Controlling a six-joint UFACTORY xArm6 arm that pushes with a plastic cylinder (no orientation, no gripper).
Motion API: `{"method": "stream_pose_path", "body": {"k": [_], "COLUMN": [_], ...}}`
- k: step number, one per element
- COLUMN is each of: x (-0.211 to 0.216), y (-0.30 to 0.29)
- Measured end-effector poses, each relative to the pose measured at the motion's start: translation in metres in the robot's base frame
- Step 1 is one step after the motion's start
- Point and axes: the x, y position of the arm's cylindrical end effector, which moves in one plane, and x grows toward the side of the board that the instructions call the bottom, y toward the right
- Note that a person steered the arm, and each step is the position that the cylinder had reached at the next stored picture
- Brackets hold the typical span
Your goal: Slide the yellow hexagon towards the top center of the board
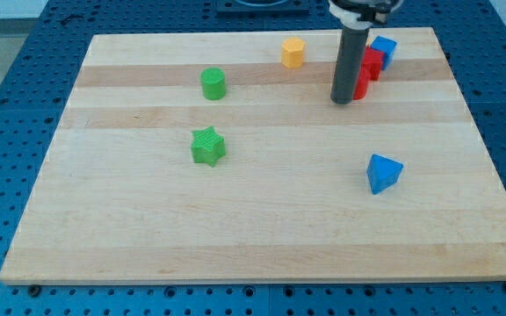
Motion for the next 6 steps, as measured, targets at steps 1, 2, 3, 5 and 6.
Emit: {"method": "stream_pose_path", "body": {"k": [1,2,3,5,6], "x": [-0.011,-0.02,-0.05,-0.101,-0.102], "y": [-0.001,-0.031,-0.068,-0.039,-0.002]}}
